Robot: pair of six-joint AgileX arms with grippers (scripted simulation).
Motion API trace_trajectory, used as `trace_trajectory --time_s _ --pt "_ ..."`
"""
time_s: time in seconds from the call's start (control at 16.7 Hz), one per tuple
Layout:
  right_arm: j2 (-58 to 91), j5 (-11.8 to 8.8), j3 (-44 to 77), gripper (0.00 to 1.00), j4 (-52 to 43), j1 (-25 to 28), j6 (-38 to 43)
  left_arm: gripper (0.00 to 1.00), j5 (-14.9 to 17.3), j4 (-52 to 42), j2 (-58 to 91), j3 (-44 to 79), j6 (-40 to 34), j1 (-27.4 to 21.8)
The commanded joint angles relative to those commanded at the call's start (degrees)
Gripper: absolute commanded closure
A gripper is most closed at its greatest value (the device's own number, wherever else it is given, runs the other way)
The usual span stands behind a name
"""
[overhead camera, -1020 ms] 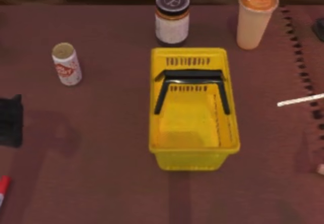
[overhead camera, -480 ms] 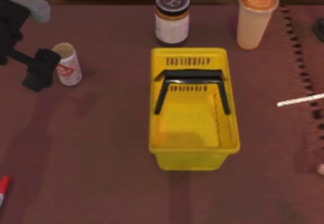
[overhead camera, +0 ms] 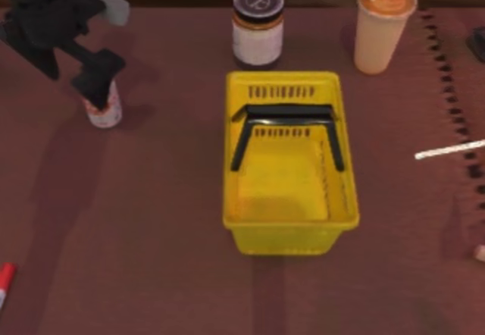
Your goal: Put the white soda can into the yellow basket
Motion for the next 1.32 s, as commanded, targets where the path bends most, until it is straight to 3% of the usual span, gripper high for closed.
trace_trajectory --time_s 0.3,0.54,1.02,1.32 --pt "0.00 0.00 0.00 0.00 0.00 0.00 0.00 0.00 -1.84 -7.09 16.00 22.53 4.44 0.15" --pt "0.00 0.00 0.00 0.00 0.00 0.00 0.00 0.00 -2.99 -9.45 22.26 32.85 6.27 0.39" --pt "0.00 0.00 0.00 0.00 0.00 0.00 0.00 0.00 -3.17 -9.53 23.07 34.22 6.50 0.33" --pt "0.00 0.00 0.00 0.00 0.00 0.00 0.00 0.00 -3.25 -2.56 20.97 25.04 6.49 0.40"
